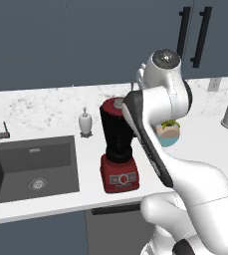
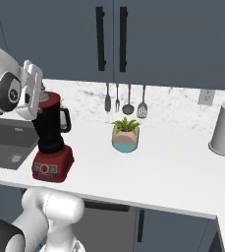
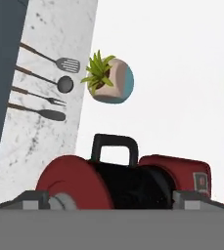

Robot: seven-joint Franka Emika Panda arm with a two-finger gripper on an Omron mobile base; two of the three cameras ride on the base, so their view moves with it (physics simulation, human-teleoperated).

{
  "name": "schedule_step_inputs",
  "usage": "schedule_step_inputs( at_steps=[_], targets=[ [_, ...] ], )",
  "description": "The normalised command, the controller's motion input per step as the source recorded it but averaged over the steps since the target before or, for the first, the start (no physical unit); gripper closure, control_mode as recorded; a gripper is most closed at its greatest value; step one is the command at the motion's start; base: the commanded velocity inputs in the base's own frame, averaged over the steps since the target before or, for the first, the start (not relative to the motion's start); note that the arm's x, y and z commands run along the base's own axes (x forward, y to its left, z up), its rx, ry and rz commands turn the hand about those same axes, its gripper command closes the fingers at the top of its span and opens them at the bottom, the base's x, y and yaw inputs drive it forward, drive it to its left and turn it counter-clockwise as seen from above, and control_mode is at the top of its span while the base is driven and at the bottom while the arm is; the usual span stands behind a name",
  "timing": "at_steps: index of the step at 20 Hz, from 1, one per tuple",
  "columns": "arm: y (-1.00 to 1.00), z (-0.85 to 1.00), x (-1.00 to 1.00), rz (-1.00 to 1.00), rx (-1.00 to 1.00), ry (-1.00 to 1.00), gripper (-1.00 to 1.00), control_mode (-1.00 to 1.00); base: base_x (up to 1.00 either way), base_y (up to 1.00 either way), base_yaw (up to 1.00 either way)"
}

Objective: Close the lid blender by securely placing the lid on top.

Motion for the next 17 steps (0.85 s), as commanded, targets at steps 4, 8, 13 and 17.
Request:
schedule_step_inputs(
  at_steps=[4,8,13,17],
  targets=[
    [-0.98,0.0,0.0,0.0,0.02,-0.06,-1.0,-1.0,0.0,0.0,0.0],
    [-0.73,-0.02,0.03,0.0,0.01,-0.03,-1.0,-1.0,0.0,0.0,0.0],
    [-0.05,0.0,0.0,0.0,0.0,0.0,-1.0,-1.0,0.0,0.0,0.0],
    [-0.14,-0.11,0.0,0.0,0.0,0.0,-1.0,-1.0,0.0,0.0,0.0]
  ],
)
